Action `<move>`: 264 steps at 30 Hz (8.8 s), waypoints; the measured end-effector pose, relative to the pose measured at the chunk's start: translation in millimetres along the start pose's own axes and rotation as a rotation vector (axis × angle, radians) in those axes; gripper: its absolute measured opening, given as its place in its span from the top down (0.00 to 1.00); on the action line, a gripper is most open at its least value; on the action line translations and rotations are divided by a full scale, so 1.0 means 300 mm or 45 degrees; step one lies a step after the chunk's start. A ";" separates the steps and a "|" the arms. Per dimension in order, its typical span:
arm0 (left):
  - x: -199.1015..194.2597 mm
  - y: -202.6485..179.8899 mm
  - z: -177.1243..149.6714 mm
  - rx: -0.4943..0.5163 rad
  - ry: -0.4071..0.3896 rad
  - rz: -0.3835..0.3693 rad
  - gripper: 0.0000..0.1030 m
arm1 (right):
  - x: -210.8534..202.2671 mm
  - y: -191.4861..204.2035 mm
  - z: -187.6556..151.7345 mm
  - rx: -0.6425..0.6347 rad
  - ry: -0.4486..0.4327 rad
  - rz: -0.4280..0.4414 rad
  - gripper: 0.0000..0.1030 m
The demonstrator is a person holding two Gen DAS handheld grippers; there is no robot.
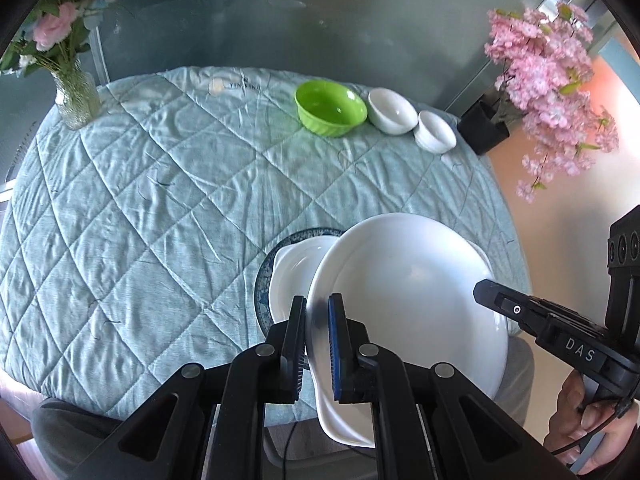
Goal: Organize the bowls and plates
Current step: 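Lower the small white dish onto the stacked dishes with the right gripper, then open the right gripper to release the small white dish, then move the right gripper over the table to the lime-green bowl, then grasp the lime-green bowl rim with the right gripper, then carry the lime-green bowl with the right gripper toward the dish stack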
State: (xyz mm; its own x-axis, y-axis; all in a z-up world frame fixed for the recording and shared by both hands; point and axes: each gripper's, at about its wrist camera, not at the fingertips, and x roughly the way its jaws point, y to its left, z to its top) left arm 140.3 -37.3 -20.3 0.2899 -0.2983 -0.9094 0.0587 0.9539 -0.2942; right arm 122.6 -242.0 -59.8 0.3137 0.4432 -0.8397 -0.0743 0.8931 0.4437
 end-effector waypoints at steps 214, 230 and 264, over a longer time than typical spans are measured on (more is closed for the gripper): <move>-0.184 -0.558 0.574 0.379 -0.177 -0.116 0.97 | -0.260 -0.047 0.367 -0.122 -0.370 -0.198 0.95; 0.096 -0.658 0.253 0.299 0.020 -0.140 0.97 | -0.199 -0.302 0.119 -0.027 -0.205 -0.211 0.94; 0.663 -0.521 0.049 0.135 0.308 -0.115 0.97 | 0.243 -0.570 -0.071 0.097 0.091 -0.193 0.94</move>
State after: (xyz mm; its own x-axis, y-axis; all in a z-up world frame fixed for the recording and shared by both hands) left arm 202.9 -245.4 -150.7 0.0433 -0.3690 -0.9284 0.1771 0.9174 -0.3563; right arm 137.8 -360.6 -203.6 0.2475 0.3105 -0.9178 0.0419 0.9429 0.3303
